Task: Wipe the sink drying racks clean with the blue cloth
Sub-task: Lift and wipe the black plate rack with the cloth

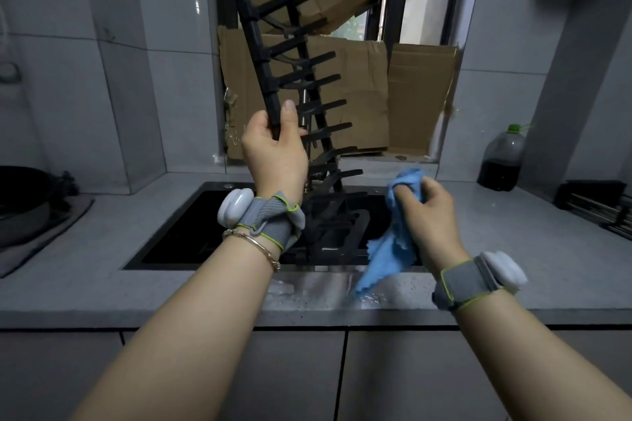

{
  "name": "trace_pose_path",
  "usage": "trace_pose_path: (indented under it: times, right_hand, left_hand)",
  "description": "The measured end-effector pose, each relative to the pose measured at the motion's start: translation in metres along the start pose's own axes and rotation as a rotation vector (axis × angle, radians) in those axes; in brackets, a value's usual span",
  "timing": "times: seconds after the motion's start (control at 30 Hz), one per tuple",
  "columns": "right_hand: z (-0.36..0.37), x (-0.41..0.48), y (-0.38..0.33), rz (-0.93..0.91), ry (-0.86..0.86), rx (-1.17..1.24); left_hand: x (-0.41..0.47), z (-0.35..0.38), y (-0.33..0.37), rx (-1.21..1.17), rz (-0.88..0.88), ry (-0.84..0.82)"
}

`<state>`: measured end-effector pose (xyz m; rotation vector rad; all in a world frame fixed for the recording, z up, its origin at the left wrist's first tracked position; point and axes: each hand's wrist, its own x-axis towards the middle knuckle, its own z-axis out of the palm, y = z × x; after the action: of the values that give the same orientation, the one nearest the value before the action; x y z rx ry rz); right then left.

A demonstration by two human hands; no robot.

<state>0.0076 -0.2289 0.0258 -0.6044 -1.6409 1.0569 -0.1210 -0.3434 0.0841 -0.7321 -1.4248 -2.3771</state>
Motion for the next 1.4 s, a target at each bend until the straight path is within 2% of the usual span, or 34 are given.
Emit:
trace_pose_path:
  times: [0.13, 0.23, 0.4, 0.5, 0.6, 0.7, 0.77, 0.8, 0.87, 0.93, 1.0, 1.07, 1.2, 1.27, 1.4]
  right_hand:
    - [0.013, 0.005, 0.003, 0.067, -0.318, -0.280]
    - [0.018, 0.010, 0.006, 0.040, -0.327, -0.383]
    - [0.022, 0.011, 0.011, -0.054, -0.306, -0.648]
    - [0.019, 0.010, 0.017, -0.063, -0.246, -0.545]
    - [0.016, 0.011, 0.027, 0.072, -0.171, -0.344]
    - [0.007, 0.009, 0.033, 0.194, 0.105, -0.090]
    - [0.000, 0.001, 0.023, 0.110, 0.256, 0.053]
    - [-0.001, -0.003, 0.015, 0.037, 0.241, 0.094]
    - [0.005, -0.015, -0.009, -0.086, 0.072, 0.131]
    - [0.014, -0.023, -0.032, -0.141, -0.167, 0.114]
    - [0.023, -0.029, -0.047, -0.187, -0.370, -0.064]
    - [0.030, -0.031, -0.052, -0.238, -0.437, -0.247]
    - [0.037, -0.034, -0.046, -0.332, -0.359, -0.514]
    - [0.036, -0.036, -0.044, -0.385, -0.302, -0.477]
    - [0.035, -0.039, -0.034, -0.491, -0.169, -0.438]
  left_hand:
    - [-0.005, 0.006, 0.004, -0.050, -0.038, -0.052]
    - [-0.011, 0.009, 0.006, -0.076, -0.064, -0.111]
    - [-0.017, 0.004, -0.001, 0.005, -0.009, -0.154]
    - [-0.013, -0.001, -0.006, 0.053, -0.016, -0.115]
    - [-0.010, -0.003, -0.013, 0.035, -0.042, -0.090]
    - [-0.008, -0.003, -0.015, 0.009, -0.065, -0.077]
    - [-0.007, -0.004, -0.016, 0.002, -0.083, -0.071]
    - [-0.007, -0.005, -0.016, -0.005, -0.090, -0.077]
    - [-0.011, -0.005, -0.017, -0.013, -0.116, -0.100]
    - [-0.017, -0.002, -0.017, -0.010, -0.126, -0.120]
    - [-0.022, 0.002, -0.019, -0.010, -0.119, -0.124]
    - [-0.023, 0.003, -0.021, -0.003, -0.091, -0.119]
    - [-0.028, -0.001, -0.025, 0.097, 0.005, -0.163]
    - [-0.031, -0.002, -0.025, 0.144, 0.058, -0.186]
    - [-0.030, -0.002, -0.023, 0.327, 0.287, -0.159]
